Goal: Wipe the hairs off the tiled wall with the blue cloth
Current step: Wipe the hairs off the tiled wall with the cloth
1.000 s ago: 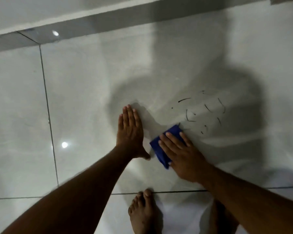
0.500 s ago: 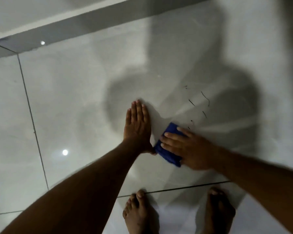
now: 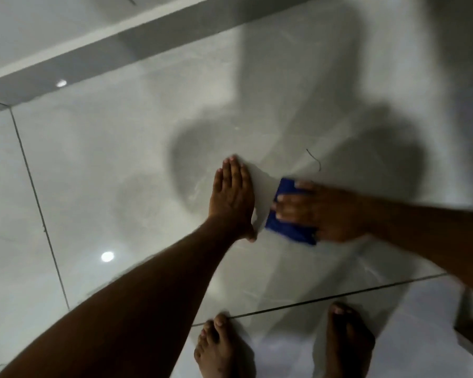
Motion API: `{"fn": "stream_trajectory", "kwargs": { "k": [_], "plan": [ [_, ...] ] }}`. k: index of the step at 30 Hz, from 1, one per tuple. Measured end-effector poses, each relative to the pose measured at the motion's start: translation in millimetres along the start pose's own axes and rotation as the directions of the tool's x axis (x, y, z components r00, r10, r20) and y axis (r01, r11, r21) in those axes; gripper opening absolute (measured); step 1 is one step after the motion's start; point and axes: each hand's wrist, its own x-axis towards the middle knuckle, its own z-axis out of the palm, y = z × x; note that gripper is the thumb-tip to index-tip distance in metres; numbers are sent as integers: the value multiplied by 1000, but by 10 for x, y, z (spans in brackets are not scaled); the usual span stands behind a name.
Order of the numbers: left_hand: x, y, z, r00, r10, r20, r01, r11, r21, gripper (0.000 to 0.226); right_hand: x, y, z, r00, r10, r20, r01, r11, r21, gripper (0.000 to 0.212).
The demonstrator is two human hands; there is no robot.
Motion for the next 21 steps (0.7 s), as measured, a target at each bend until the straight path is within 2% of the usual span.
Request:
{"fn": "stream_trajectory", "kwargs": {
  "k": [1,2,3,5,6,7,8,9,10,11,12,13,14,15,16,17,18,19,20,21],
  "plan": [
    [11,4,18,1000,0,4,0,1000,-6,165,47,283,-2,997,47,-58,-49,998,-33,81],
    [20,-10,43,1000,3,-7,-3,1000,-15,166,141,531,-26,976,194,-97,-200,978,-61,78],
    [18,-32,68,1000,4,-22,-4,1000,-12,168,265,695,-43,906,398,-141,-408,912,-44,77],
    [-2,-74,76,999,24,-24,-23,1000,19,169,503,625,-69,643,746,-173,-738,664,121,80],
    [-11,-87,85,999,29,-26,-29,999,26,169,569,403,-46,529,835,-154,-814,550,185,82],
    [-16,-92,88,999,31,-34,-30,999,29,169,558,112,-18,487,865,-118,-841,502,205,83],
    [-17,-86,80,999,32,-37,-31,999,29,168,476,-198,32,519,850,-94,-828,527,190,84],
    [-21,-78,78,999,31,-32,-30,999,26,168,312,-486,82,631,772,-76,-759,634,149,86],
    [-19,-63,75,999,28,-27,-28,999,20,168,88,-655,106,779,625,-49,-619,779,103,88],
    [-13,-56,75,999,25,-28,-24,1000,16,168,-121,-628,104,909,418,2,-417,907,57,86],
    [-13,-57,77,999,21,-31,-20,1000,17,169,-267,-414,85,979,201,44,-202,979,29,84],
    [-6,-62,82,999,15,-35,-15,1000,15,170,-316,-135,78,997,56,48,-56,998,3,80],
    [3,-71,96,999,12,-38,-12,1000,13,171,-270,141,78,999,34,5,-34,999,-33,77],
    [15,-75,113,999,19,-46,-18,1000,11,172,-186,358,72,987,155,-51,-156,987,-36,75],
    [23,-88,124,998,26,-58,-26,1000,12,172,-53,497,66,919,378,-108,-381,924,-8,77],
    [16,-109,122,997,33,-68,-32,999,20,173,116,521,33,767,626,-142,-625,779,55,80],
    [-1,-137,116,996,44,-72,-42,999,34,173,300,418,15,556,816,-155,-801,576,160,81],
    [-19,-165,118,995,57,-84,-54,998,42,171,475,206,11,373,919,-130,-886,394,243,82],
    [-49,-203,135,992,64,-111,-59,997,39,169,606,-58,2,282,955,-90,-912,296,283,83],
    [-106,-239,162,988,64,-143,-61,998,26,166,663,-338,2,298,953,-53,-911,300,283,84]
  ]
}}
